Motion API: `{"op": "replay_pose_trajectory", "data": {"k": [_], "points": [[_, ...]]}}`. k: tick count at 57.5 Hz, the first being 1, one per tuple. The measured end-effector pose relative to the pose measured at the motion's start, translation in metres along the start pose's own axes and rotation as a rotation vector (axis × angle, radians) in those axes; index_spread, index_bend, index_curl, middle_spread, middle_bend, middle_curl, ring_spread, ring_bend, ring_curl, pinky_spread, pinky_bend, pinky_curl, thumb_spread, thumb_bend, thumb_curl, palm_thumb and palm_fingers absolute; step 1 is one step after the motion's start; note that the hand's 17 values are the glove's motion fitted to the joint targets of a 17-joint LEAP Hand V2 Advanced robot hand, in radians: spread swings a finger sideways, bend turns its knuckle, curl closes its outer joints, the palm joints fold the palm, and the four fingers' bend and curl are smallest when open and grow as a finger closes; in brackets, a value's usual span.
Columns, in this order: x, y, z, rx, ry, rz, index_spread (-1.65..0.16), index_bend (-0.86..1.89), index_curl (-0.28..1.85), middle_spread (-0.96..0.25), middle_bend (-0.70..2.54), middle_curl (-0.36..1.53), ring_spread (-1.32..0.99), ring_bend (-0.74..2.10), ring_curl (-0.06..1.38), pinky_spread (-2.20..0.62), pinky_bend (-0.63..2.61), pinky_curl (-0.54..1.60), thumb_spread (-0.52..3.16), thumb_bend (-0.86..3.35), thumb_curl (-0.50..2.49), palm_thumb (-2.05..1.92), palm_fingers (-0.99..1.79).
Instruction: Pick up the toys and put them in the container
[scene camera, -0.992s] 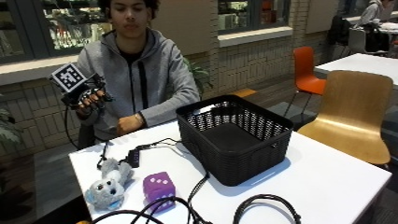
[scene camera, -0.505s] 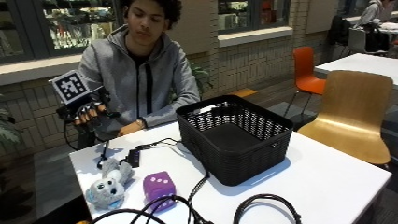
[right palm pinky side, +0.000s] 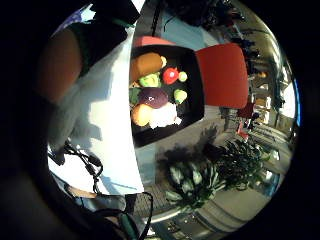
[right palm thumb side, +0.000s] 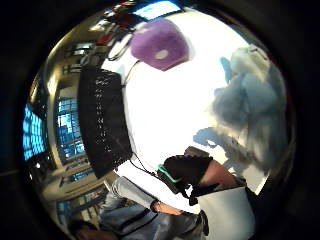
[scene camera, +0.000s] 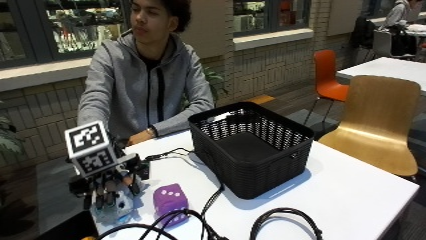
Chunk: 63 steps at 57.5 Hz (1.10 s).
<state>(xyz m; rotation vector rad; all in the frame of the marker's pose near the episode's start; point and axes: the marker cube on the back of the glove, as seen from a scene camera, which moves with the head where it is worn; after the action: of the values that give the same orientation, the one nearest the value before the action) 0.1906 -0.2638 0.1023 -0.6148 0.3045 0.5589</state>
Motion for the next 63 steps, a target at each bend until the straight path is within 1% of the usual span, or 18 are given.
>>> {"op": "replay_pose_trajectory", "data": {"k": [2,5,9,15,18,21,25,27,30,33,34,41,52,59,63], "points": [[0.001,-0.009,0.005,-0.061,-0.039,0.010,-0.29,0.15,0.22,0.04,0.09,0.24,-0.08,0.21,0.20,0.01,0.96,0.39,1.10,0.09,0.26,0.00,-0.27],[0.004,-0.019,0.012,-0.099,-0.072,0.021,-0.30,0.16,0.23,0.03,0.04,0.21,-0.07,0.15,0.19,0.02,0.98,0.39,1.08,0.05,0.26,-0.01,-0.33],[0.007,-0.026,0.020,-0.092,-0.076,0.041,-0.31,0.17,0.24,0.03,0.00,0.18,-0.06,0.12,0.18,0.03,1.01,0.39,1.08,0.02,0.28,0.00,-0.37],[0.003,-0.029,0.025,-0.052,-0.057,0.069,-0.32,0.23,0.28,0.02,-0.01,0.13,-0.05,0.10,0.16,0.05,1.10,0.41,1.09,0.04,0.30,0.08,-0.32],[0.001,-0.031,0.025,-0.012,-0.022,0.083,-0.33,0.37,0.33,0.04,-0.02,0.10,-0.04,0.14,0.15,0.05,1.10,0.41,1.16,0.11,0.33,0.22,-0.20],[-0.001,-0.031,0.026,0.060,-0.001,0.084,-0.32,0.46,0.36,0.05,0.00,0.08,-0.03,0.15,0.15,0.06,1.11,0.41,1.20,0.12,0.34,0.26,-0.17],[-0.003,-0.031,0.029,0.194,0.010,0.076,-0.30,0.66,0.43,0.05,0.08,0.08,-0.04,0.22,0.17,0.03,1.10,0.40,1.33,0.19,0.35,0.35,0.09],[-0.004,-0.030,0.030,0.259,0.014,0.073,-0.29,0.70,0.44,0.04,0.10,0.08,-0.04,0.24,0.17,-0.01,1.10,0.38,1.37,0.22,0.37,0.39,0.15],[-0.005,-0.030,0.030,0.341,0.014,0.071,-0.28,0.77,0.48,0.01,0.19,0.10,-0.08,0.35,0.20,-0.10,1.10,0.37,1.46,0.31,0.40,0.50,0.42],[-0.006,-0.030,0.029,0.400,0.015,0.073,-0.26,0.78,0.50,-0.01,0.20,0.12,-0.11,0.43,0.22,-0.17,1.08,0.37,1.51,0.36,0.43,0.58,0.55],[-0.007,-0.030,0.029,0.414,0.016,0.073,-0.27,0.78,0.51,-0.02,0.20,0.12,-0.12,0.49,0.24,-0.19,1.06,0.36,1.48,0.36,0.45,0.60,0.58],[-0.009,-0.031,0.027,0.461,0.035,0.069,-0.25,0.88,0.61,-0.07,0.26,0.17,-0.19,0.59,0.30,-0.30,1.01,0.38,1.35,0.38,0.56,0.72,0.70],[-0.015,-0.027,0.024,0.464,0.080,0.041,-0.24,0.93,0.72,-0.14,0.37,0.23,-0.28,0.65,0.36,-0.37,1.00,0.41,1.15,0.37,0.70,0.80,0.75],[-0.025,-0.017,0.007,0.477,-0.001,0.011,-0.24,0.94,0.78,-0.17,0.42,0.27,-0.31,0.67,0.40,-0.38,1.02,0.43,1.03,0.37,0.79,0.82,0.72],[-0.039,-0.007,-0.011,0.513,-0.055,-0.043,-0.24,0.94,0.82,-0.18,0.45,0.29,-0.32,0.69,0.41,-0.38,1.03,0.44,0.97,0.36,0.83,0.82,0.70]]}}
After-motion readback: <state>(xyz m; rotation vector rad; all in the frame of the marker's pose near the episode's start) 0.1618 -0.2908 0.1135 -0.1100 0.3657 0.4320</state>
